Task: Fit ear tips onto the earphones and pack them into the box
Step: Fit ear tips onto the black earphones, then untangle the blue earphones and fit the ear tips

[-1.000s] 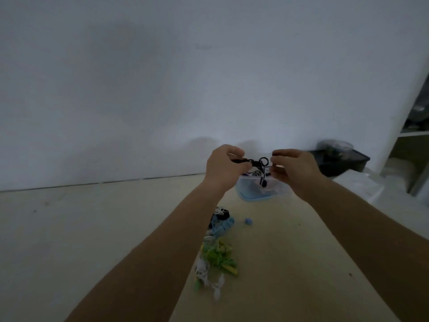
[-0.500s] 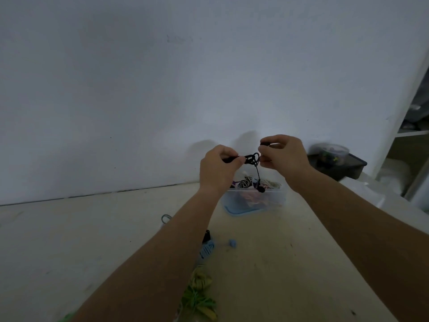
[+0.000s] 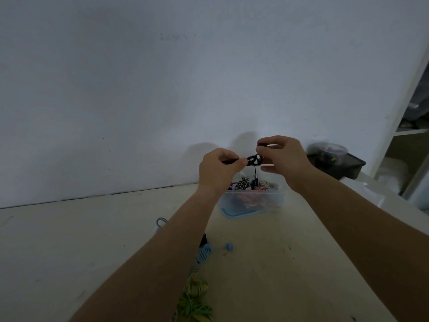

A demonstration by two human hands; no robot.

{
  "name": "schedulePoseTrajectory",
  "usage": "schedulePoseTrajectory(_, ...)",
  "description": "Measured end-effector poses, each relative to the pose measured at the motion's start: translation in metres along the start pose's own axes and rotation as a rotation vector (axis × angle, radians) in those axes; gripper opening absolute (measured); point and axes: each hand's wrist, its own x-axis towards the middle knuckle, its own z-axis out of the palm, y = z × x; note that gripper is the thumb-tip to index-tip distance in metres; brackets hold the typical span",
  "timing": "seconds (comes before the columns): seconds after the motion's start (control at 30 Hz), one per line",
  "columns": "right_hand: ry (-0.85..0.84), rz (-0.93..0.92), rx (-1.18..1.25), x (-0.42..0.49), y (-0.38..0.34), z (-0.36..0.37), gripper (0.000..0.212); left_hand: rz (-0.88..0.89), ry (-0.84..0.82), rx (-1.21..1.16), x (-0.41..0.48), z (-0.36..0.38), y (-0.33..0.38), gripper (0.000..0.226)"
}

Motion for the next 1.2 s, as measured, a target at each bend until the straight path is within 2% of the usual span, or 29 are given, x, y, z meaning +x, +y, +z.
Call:
schedulePoseTrajectory(0.2,0.027,-0.176,-0.645,0.0,0.034,-0.004,0.014,0.094,-0.197,0.629,-0.007,0.0,-0.014,0.015)
schedulePoseTrajectory(0.27,-0.008,-0.23,-0.844,-0.003,0.032,-0.002,0.009,0.114,-0.243,0.726,-0.007,0.0,-0.011,0.02)
schedulePoseTrajectory(0.33,-0.04,-0.267,-0.987,-0.007,0.031,0.0,0.023,0.124,-0.266,0.697,-0.01,-0.003,-0.007,0.03)
schedulePoseTrajectory(0.4,-0.045,-0.26,-0.994,-0.014,0.026,0.002,0.032,0.147,-0.224,0.646,-0.015,-0.008,-0.001,0.032)
schedulePoseTrajectory(0.53,0.0,-0.347,-0.953,-0.033,0.018,0.003,0.026,0.171,-0.162,0.599,-0.034,-0.032,0.006,0.024)
schedulePoseTrajectory(0.6,-0.039,-0.38,-0.86,-0.047,0.015,0.007,0.021,0.156,-0.169,0.602,-0.047,-0.046,0.005,0.023)
schedulePoseTrajectory(0.7,-0.21,-0.392,-0.778,-0.078,0.014,0.02,0.014,0.112,-0.177,0.593,-0.07,-0.068,0.002,0.022)
schedulePoseTrajectory(0.8,-0.378,-0.375,-0.794,-0.106,0.019,0.038,0.014,0.071,-0.177,0.621,-0.092,-0.09,-0.004,0.021)
schedulePoseTrajectory(0.93,-0.611,-0.291,-0.937,-0.138,0.03,0.058,0.041,0.035,-0.122,0.61,-0.121,-0.118,-0.009,0.01)
schedulePoseTrajectory(1.0,-0.628,-0.324,-0.964,-0.149,0.035,0.067,0.05,0.028,-0.099,0.6,-0.133,-0.128,-0.008,0.011)
schedulePoseTrajectory(1.07,-0.617,-0.381,-1.016,-0.155,0.038,0.076,0.05,0.024,-0.097,0.6,-0.143,-0.138,-0.008,0.011)
schedulePoseTrajectory(1.2,-0.541,-0.461,-1.049,-0.156,0.042,0.084,0.03,0.031,-0.064,0.566,-0.154,-0.153,-0.01,0.01)
